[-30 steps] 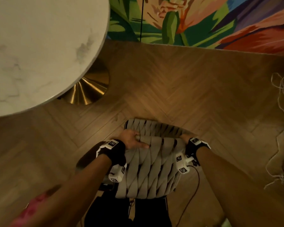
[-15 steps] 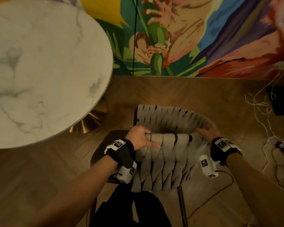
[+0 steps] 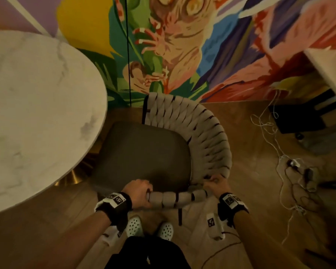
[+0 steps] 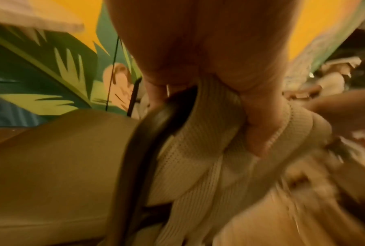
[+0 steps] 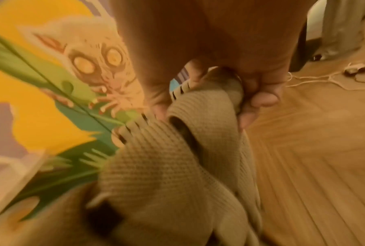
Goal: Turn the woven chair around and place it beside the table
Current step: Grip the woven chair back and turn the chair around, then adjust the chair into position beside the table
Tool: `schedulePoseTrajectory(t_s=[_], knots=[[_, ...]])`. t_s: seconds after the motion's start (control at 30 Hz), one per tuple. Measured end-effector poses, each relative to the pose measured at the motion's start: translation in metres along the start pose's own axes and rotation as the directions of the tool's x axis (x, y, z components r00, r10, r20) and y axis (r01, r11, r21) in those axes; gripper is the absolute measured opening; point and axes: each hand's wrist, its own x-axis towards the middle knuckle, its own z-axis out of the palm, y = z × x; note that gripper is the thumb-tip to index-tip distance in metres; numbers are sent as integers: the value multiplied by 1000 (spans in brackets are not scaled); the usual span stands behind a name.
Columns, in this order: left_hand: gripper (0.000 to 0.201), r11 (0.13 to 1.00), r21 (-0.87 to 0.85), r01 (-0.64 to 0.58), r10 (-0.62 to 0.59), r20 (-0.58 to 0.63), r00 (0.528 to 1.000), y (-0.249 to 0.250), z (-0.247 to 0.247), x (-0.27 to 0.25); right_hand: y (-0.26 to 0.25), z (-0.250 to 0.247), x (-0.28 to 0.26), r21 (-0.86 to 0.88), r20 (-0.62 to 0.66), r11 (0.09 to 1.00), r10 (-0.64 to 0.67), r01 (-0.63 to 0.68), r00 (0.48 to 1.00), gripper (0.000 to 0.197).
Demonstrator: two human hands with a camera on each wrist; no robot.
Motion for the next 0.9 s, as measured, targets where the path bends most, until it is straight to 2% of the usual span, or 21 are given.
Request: schedulePoseTrajectory(t_s=[0.1,0.17,0.23,0.27,0.33,0.4,0.47,0.57,0.63,0.7,0.8,0.83,0.87,0.9], knots=[[40,1000,29,-5,0,161,987,-13,36,-14,44,20,-5,25,43,996,86,-87,995,16],[35,999,-28,20,-12,268,963,-24,64,-25,71,32,-12,19,101,986,164,-167,981,11],[13,982,-152,115,-56,348,936,-32,85,-36,94,44,-23,33,150,967,244,-251,958,10],[18,965,-196,174,-93,364,927,-37,93,-40,107,51,-28,48,194,953,285,-299,939,12],[25,927,-246,282,-186,351,918,-47,106,-46,127,63,-40,128,274,910,349,-394,896,15],[29,874,-311,374,-266,339,902,-58,112,-52,135,69,-49,189,325,860,402,-475,856,9],[30,800,-385,461,-355,316,880,-67,113,-56,140,68,-51,230,346,840,402,-492,848,7],[20,667,-485,566,-488,290,823,-77,110,-58,147,68,-42,275,366,831,374,-483,852,25],[17,573,-557,601,-565,262,782,-75,112,-60,157,63,-40,226,420,865,328,-448,846,32],[19,477,-626,617,-631,244,736,-65,114,-66,166,53,-34,224,487,870,291,-440,823,24],[12,392,-682,617,-695,220,684,-47,132,-73,179,31,-33,263,565,853,242,-450,789,19],[13,377,-707,599,-695,212,687,-46,135,-76,180,29,-35,237,575,872,230,-428,785,15],[15,326,-737,592,-710,223,668,-45,141,-81,183,27,-33,232,563,877,231,-421,793,11],[18,323,-722,612,-714,238,658,-45,150,-87,184,23,-30,223,530,888,235,-402,814,11]])
